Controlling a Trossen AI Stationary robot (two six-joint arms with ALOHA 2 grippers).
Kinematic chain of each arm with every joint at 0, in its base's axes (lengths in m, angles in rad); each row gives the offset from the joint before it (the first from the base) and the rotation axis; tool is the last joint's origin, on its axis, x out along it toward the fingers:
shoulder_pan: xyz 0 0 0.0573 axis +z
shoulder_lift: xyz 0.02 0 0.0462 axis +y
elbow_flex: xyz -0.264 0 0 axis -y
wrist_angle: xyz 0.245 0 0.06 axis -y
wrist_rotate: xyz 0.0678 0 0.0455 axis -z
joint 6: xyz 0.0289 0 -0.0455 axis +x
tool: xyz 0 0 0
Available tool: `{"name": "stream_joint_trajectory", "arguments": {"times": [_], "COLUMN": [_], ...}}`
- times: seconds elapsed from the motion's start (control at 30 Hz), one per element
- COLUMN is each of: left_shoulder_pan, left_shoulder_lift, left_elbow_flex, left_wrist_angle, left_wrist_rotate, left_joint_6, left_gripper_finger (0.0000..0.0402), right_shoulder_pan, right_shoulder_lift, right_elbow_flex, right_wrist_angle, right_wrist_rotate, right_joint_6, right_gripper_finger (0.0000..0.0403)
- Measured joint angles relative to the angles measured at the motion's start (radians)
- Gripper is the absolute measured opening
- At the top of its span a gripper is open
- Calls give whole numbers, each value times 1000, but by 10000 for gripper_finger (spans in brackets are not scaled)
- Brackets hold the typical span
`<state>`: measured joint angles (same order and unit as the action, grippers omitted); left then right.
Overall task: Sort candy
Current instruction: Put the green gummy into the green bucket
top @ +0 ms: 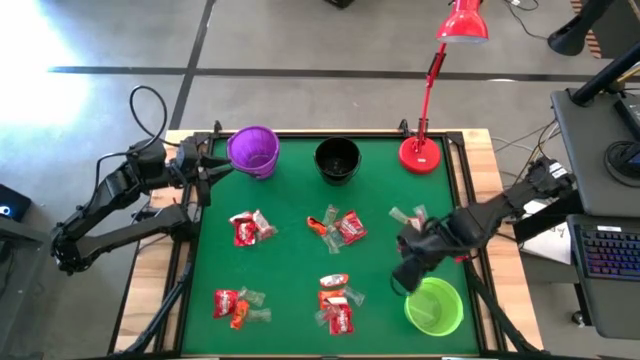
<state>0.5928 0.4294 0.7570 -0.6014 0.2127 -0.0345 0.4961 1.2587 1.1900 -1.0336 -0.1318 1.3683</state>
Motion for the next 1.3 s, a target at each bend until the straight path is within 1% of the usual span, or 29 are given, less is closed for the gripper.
{"name": "stream_joint_trajectory", "arguments": {"times": [0.1, 0.3, 0.43, 0.53, 0.77, 0.97, 1.07, 1.3], "left_shoulder_pan": [0, 0, 0, 0, 0, 0, 0, 0], "left_shoulder_lift": [0, 0, 0, 0, 0, 0, 0, 0], "left_elbow_flex": [0, 0, 0, 0, 0, 0, 0, 0], "left_wrist_angle": [1, 3, 3, 3, 2, 2, 2, 2], "left_wrist_rotate": [0, 0, 0, 0, 0, 0, 0, 0], "left_joint_6": [0, 0, 0, 0, 0, 0, 0, 0], "left_gripper_finger": [110, 110, 110, 110, 110, 110, 110, 110], "right_shoulder_pan": [73, 192, 242, 269, 278, 278, 278, 278], "right_shoulder_lift": [0, 7, 7, 7, 35, 79, 106, 146], "right_elbow_flex": [0, -1, -1, -1, -3, -7, -13, -16], "right_wrist_angle": [-1, 1, 25, 42, 30, 17, 15, 17], "right_wrist_rotate": [0, 0, 0, 0, 1, 1, 0, -7], "right_joint_6": [131, 315, 420, 463, 467, 436, 415, 366], "right_gripper_finger": [13, 13, 13, 13, 13, 18, 37, 106]}}
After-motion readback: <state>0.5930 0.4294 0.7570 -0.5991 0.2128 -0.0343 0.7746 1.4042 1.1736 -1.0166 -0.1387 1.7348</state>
